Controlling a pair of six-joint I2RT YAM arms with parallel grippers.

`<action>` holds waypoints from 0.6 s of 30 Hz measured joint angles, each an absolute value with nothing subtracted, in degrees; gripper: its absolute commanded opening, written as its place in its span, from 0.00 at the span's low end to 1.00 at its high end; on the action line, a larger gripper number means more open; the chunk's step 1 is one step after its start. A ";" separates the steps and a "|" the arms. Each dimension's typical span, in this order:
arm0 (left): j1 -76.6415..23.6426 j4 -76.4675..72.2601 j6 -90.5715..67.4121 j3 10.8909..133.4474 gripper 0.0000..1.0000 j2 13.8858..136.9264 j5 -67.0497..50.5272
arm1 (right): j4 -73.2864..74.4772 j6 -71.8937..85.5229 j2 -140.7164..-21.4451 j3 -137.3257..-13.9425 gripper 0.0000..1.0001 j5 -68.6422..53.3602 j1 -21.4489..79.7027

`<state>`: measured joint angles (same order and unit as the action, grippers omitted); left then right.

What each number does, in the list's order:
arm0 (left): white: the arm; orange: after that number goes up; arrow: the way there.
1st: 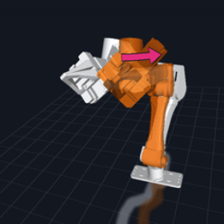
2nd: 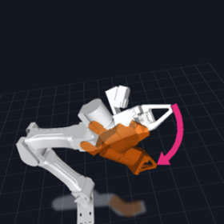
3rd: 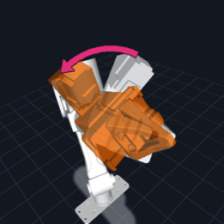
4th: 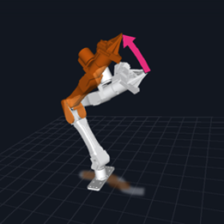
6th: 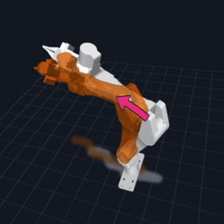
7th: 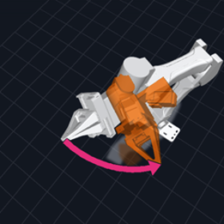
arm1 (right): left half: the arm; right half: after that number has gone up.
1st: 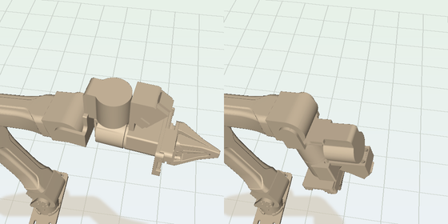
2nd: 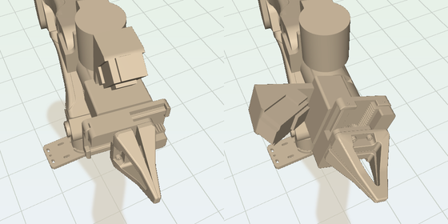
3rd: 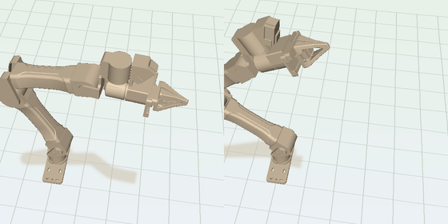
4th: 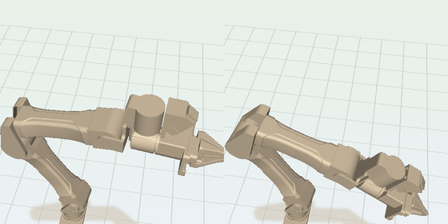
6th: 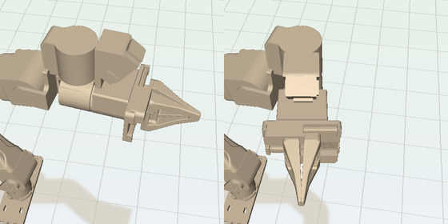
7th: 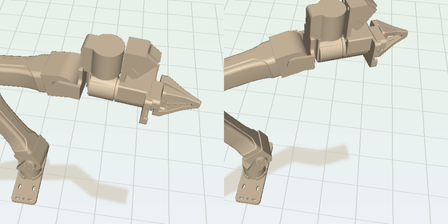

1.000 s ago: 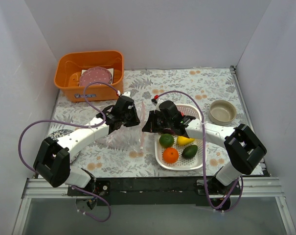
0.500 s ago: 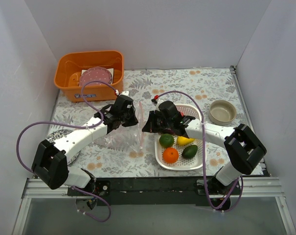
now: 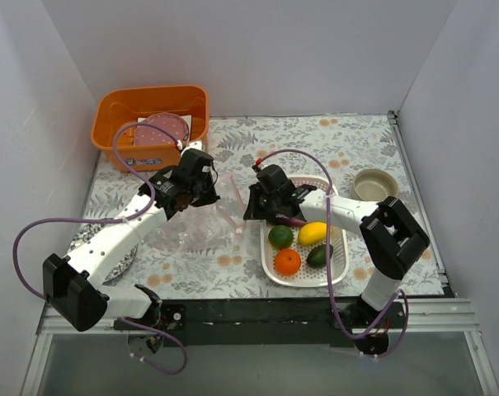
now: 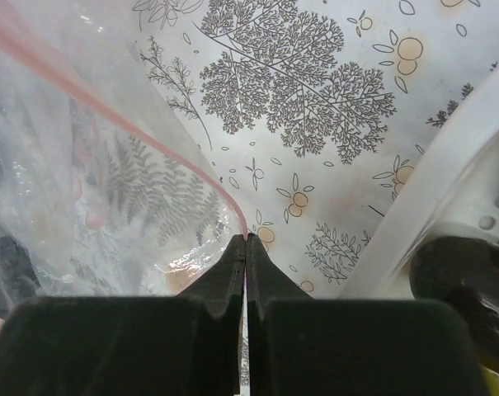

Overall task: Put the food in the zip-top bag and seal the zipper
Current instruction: Open the zipper of the food storage bag at the center of the board.

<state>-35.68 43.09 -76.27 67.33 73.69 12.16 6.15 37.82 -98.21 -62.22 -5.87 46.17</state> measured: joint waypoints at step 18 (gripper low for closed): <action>-35.33 40.40 -76.90 63.66 0.00 73.34 8.54 | 6.94 31.66 -85.49 -60.14 0.69 -1.78 46.15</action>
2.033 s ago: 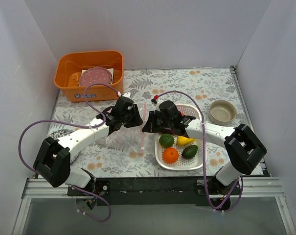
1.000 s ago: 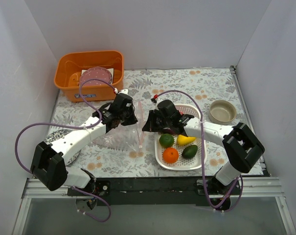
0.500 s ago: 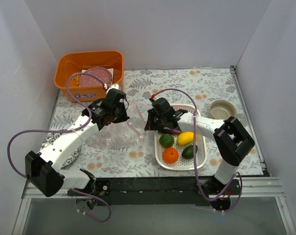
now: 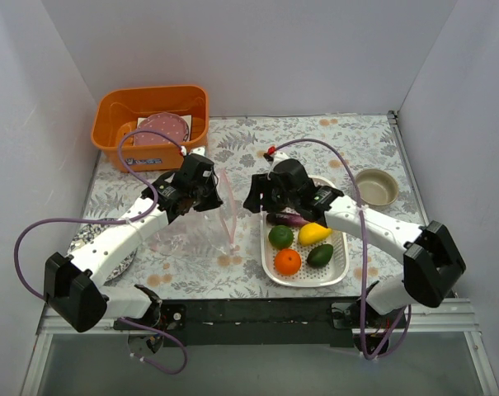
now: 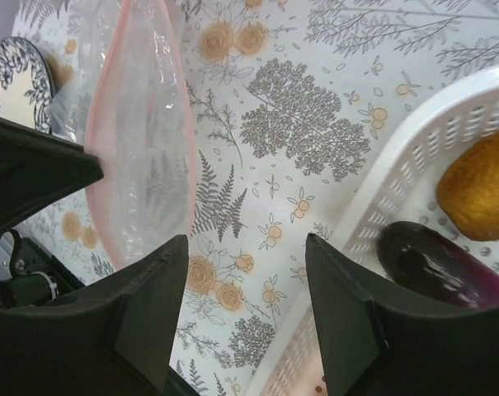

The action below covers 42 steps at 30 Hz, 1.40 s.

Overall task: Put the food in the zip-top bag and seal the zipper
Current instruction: Open the zipper of the food storage bag at the center of the board, then pick up the fake fruit from the bin.

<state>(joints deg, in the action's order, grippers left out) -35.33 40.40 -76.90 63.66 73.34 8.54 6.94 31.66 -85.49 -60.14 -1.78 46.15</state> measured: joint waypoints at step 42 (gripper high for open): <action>-35.33 32.58 -75.64 59.42 0.00 71.26 1.61 | 35.79 54.37 -72.73 -47.44 0.90 25.69 41.50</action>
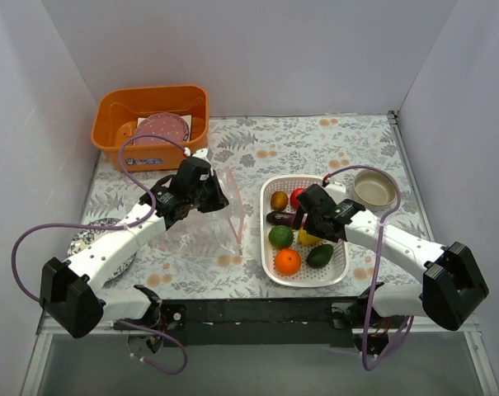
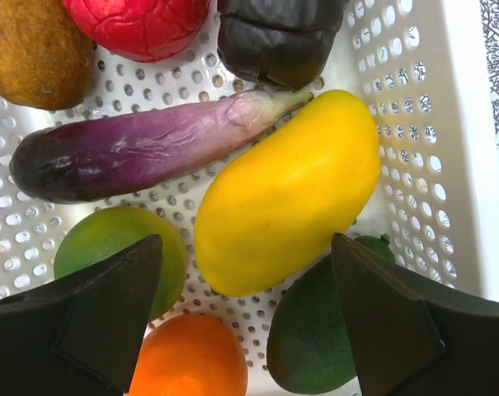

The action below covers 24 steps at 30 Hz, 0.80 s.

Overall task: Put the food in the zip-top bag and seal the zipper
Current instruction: Pick up the fake fruit from the bin.

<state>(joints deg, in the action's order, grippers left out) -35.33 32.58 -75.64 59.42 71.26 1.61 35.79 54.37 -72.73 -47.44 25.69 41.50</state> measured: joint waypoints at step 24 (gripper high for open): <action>-35.33 31.66 -75.61 59.33 0.00 70.35 0.80 | 32.47 50.89 -70.98 -46.89 0.39 26.68 40.49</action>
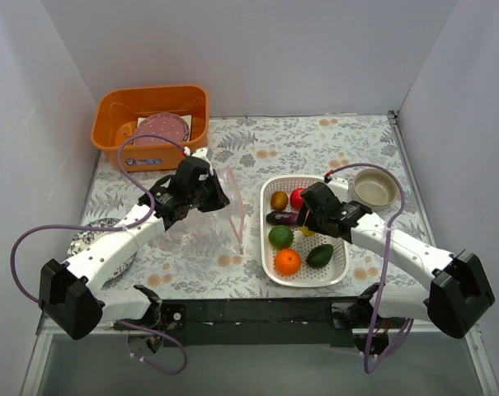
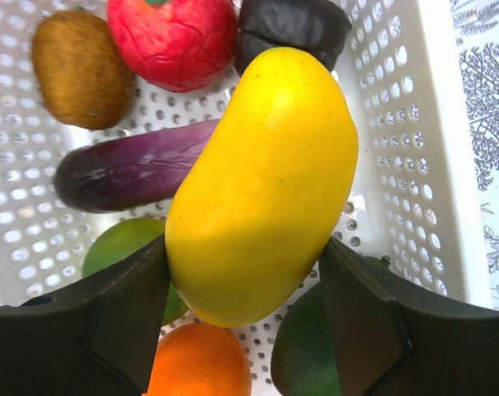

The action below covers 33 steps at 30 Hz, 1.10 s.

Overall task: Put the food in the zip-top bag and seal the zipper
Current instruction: Pick up the fake fruit from the bin, then place the fake fruit in the zipper food storage bag.

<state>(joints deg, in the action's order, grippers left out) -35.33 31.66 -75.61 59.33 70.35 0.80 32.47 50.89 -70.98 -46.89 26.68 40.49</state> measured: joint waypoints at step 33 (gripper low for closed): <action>-35.33 31.24 -75.88 58.65 0.00 70.46 0.82 | 23.40 36.34 -60.66 -45.95 0.35 15.90 40.47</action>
